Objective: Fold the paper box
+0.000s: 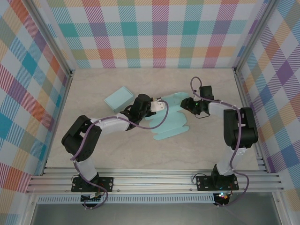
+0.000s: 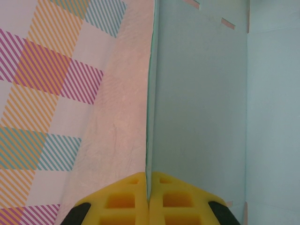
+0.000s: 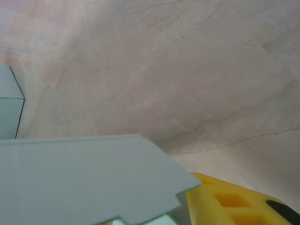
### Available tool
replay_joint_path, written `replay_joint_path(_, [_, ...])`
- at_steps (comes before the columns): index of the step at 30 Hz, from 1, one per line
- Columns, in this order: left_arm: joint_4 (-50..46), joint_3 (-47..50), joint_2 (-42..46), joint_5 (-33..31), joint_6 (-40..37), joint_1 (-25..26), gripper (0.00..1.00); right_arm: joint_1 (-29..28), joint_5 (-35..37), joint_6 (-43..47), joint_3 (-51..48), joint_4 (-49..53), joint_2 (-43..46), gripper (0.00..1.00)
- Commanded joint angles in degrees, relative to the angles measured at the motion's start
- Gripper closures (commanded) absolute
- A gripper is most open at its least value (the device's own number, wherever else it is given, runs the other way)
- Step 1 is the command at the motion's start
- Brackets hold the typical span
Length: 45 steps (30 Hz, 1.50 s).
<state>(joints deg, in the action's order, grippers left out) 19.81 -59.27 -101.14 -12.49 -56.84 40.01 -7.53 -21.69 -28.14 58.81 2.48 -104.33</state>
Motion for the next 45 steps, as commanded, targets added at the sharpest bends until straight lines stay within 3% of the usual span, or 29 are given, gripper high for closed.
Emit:
replay_joint_path(1, [0.68,-0.67,0.76,1.64,0.7,0.42,1.0,-0.12,-0.61,-0.89,0.3,-2.99,-1.58,0.57])
replay_joint_path(10, [0.57,-0.74,1.19,1.57,1.47,0.42,1.0,-0.2,-1.92,-3.32,1.96,-4.96,-4.46,0.56])
replay_joint_path(15, [0.12,-2.06,-0.24,-0.74,2.28,0.45,1.0,-1.07,-3.16,-4.88,0.03,-7.13,-2.77,0.8])
replay_joint_path(20, [1.41,-3.05,-2.35,-4.54,2.67,0.79,1.0,-2.11,-2.15,-7.91,-4.39,-10.66,1.28,0.84])
replay_joint_path(27, [2.35,-3.14,-3.09,-5.31,1.71,2.04,1.0,-3.09,-3.14,-11.31,-7.12,-16.38,3.99,0.85])
replay_joint_path(36, [5.5,-2.14,-4.39,-7.28,0.93,3.36,1.0,-4.42,-6.67,-16.98,-8.34,-24.93,-0.18,0.79])
replay_joint_path(45, [16.17,1.43,-7.63,-14.33,-11.73,5.84,1.0,-0.95,-6.12,-12.57,-10.92,-18.24,2.98,0.71])
